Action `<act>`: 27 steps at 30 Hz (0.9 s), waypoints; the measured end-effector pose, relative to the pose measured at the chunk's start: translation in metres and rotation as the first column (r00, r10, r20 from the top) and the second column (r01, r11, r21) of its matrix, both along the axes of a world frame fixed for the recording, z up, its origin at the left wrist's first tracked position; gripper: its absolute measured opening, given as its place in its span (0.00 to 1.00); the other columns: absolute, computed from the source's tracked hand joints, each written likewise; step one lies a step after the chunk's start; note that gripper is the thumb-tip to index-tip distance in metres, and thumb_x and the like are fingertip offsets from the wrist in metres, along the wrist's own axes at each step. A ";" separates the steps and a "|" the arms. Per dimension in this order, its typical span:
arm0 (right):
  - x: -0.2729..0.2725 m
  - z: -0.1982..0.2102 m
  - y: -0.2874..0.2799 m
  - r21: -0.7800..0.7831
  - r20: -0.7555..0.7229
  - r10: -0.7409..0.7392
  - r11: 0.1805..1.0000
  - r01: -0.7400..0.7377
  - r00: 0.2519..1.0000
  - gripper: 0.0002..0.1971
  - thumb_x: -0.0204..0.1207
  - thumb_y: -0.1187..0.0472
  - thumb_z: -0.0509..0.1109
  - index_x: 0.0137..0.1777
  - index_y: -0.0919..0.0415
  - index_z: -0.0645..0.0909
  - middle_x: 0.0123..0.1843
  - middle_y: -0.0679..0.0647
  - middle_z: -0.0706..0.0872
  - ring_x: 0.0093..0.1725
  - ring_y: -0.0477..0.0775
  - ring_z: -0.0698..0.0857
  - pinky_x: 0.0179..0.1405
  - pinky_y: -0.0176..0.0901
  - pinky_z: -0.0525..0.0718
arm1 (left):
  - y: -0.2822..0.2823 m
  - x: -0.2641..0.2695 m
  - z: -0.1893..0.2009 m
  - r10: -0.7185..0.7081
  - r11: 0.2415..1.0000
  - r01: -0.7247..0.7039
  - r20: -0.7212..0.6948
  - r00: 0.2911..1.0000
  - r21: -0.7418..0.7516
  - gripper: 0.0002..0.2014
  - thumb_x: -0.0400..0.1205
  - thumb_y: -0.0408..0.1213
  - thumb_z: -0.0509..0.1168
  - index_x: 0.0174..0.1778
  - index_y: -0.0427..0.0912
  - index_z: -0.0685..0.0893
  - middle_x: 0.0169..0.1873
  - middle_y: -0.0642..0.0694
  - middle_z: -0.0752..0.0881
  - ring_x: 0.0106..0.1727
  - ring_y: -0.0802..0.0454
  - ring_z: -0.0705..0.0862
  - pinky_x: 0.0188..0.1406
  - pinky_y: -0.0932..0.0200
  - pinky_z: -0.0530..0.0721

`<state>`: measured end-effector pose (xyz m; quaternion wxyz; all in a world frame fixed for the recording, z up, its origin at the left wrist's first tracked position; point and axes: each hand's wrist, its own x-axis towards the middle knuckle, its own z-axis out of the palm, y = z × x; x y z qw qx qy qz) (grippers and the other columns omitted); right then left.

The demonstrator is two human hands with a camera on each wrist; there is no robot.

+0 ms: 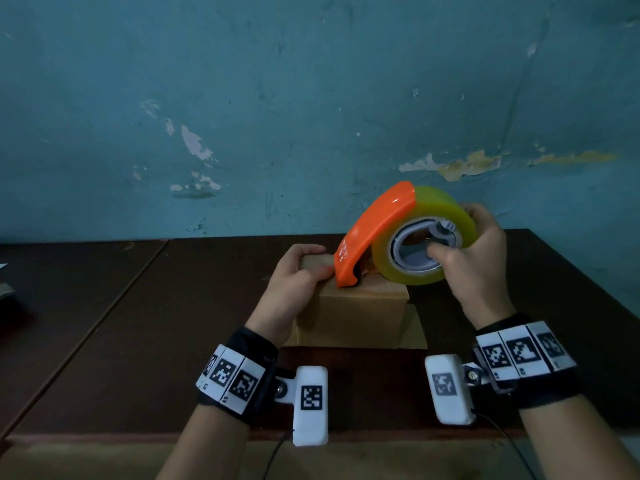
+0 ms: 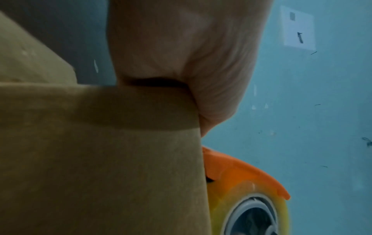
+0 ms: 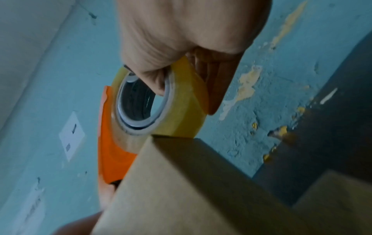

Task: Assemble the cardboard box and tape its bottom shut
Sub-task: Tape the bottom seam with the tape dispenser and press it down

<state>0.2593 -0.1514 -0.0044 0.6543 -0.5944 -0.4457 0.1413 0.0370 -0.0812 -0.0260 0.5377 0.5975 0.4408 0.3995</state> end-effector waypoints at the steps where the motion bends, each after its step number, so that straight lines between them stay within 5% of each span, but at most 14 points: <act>1: -0.002 -0.002 0.001 0.020 -0.056 -0.018 1.000 0.019 0.998 0.26 0.69 0.76 0.77 0.63 0.56 0.78 0.52 0.48 0.87 0.45 0.33 0.89 0.44 0.35 0.85 | 0.000 0.000 -0.001 0.006 1.000 -0.006 0.000 1.000 -0.010 0.17 0.80 0.42 0.75 0.64 0.53 0.82 0.61 0.46 0.84 0.59 0.47 0.85 0.46 0.56 0.81; 4: -0.013 -0.011 0.001 0.120 -0.294 0.033 0.993 0.003 0.955 0.28 0.69 0.76 0.77 0.66 0.57 0.77 0.55 0.52 0.88 0.48 0.39 0.91 0.50 0.42 0.87 | -0.001 0.001 -0.002 0.020 1.000 -0.021 -0.015 1.000 -0.010 0.16 0.80 0.45 0.75 0.62 0.52 0.82 0.58 0.45 0.85 0.56 0.48 0.86 0.42 0.58 0.80; 8: -0.029 -0.024 0.003 0.282 -0.487 0.238 0.953 -0.107 0.840 0.30 0.67 0.71 0.79 0.71 0.67 0.79 0.62 0.63 0.90 0.61 0.61 0.90 0.60 0.57 0.88 | -0.002 0.002 -0.002 0.022 1.000 -0.022 -0.025 0.999 -0.009 0.14 0.81 0.46 0.75 0.60 0.50 0.82 0.57 0.45 0.86 0.54 0.49 0.86 0.41 0.58 0.79; 14: -0.046 -0.027 0.000 0.402 -0.657 0.436 0.893 -0.203 0.614 0.29 0.69 0.68 0.75 0.72 0.72 0.79 0.58 0.64 0.89 0.55 0.59 0.91 0.48 0.48 0.90 | -0.002 0.002 -0.001 0.012 1.000 -0.013 -0.020 1.000 -0.018 0.14 0.81 0.47 0.74 0.60 0.50 0.82 0.57 0.44 0.87 0.55 0.47 0.87 0.42 0.57 0.80; 27: -0.044 -0.032 0.007 0.361 -0.639 0.369 0.919 -0.161 0.675 0.24 0.67 0.66 0.79 0.65 0.63 0.85 0.58 0.61 0.91 0.58 0.60 0.91 0.54 0.53 0.90 | 0.000 0.001 -0.004 0.014 1.000 -0.015 -0.018 1.000 -0.011 0.14 0.81 0.47 0.75 0.60 0.50 0.83 0.57 0.44 0.86 0.57 0.46 0.86 0.44 0.56 0.81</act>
